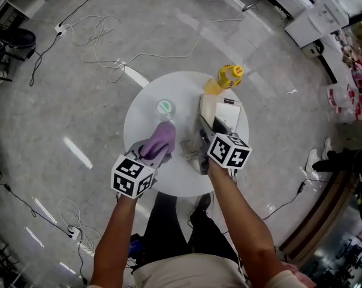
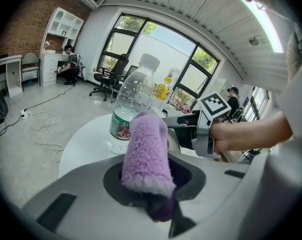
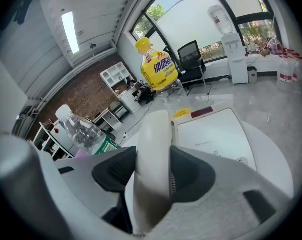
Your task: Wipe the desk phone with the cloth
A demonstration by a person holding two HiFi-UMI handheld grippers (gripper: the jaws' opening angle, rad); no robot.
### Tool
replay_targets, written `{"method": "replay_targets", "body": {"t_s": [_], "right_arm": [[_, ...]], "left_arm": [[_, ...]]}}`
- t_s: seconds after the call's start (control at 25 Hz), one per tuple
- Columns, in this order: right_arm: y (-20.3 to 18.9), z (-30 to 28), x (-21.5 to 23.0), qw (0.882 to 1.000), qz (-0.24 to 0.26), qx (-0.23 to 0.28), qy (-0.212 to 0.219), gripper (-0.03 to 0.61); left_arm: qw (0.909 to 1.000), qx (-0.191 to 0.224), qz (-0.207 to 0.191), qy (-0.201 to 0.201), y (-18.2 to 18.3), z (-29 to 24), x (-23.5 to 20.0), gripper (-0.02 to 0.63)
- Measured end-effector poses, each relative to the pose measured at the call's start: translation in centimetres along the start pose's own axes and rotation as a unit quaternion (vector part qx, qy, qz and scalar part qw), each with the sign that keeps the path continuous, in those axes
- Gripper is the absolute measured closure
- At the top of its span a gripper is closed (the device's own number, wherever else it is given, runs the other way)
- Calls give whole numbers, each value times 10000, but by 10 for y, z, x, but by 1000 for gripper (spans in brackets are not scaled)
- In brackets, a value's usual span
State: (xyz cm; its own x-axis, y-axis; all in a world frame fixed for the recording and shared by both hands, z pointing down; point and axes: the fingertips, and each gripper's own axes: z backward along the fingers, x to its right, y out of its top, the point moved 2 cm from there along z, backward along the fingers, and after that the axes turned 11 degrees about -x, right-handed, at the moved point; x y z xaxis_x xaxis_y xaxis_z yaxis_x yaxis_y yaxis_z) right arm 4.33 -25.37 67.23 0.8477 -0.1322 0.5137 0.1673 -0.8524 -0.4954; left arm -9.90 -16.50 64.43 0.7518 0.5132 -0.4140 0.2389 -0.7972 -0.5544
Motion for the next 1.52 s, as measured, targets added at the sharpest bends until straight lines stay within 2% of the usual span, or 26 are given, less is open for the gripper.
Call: {"method": "replay_targets", "body": {"t_s": [0.28, 0.52, 0.64, 0.8, 0.96, 1.24, 1.52], "right_arm": [[-13, -3, 7, 9999, -152, -40, -26, 377], [-13, -3, 3, 9998, 107, -137, -15, 366], [-13, 5, -1, 9996, 227, -193, -23, 334], [-4, 22, 2, 9993, 340, -132, -76, 322], [7, 44, 1, 9989, 451, 3, -105, 324], [20, 103, -12, 9966, 734, 364, -101, 345], [39, 183, -23, 9933, 868, 762, 78, 423]], "left_arm": [[9999, -87, 44, 57, -5, -16, -1, 541], [9996, -231, -22, 150, -11, -22, -5, 536], [9992, -344, -97, 192, -14, -23, -4, 532], [9986, -443, -197, 198, -15, -28, -1, 505], [9981, -474, -286, 286, -13, -21, 2, 451], [9980, -126, -521, 339, 5, 24, 23, 433], [9942, 416, -827, 549, 39, 84, 68, 434]]}}
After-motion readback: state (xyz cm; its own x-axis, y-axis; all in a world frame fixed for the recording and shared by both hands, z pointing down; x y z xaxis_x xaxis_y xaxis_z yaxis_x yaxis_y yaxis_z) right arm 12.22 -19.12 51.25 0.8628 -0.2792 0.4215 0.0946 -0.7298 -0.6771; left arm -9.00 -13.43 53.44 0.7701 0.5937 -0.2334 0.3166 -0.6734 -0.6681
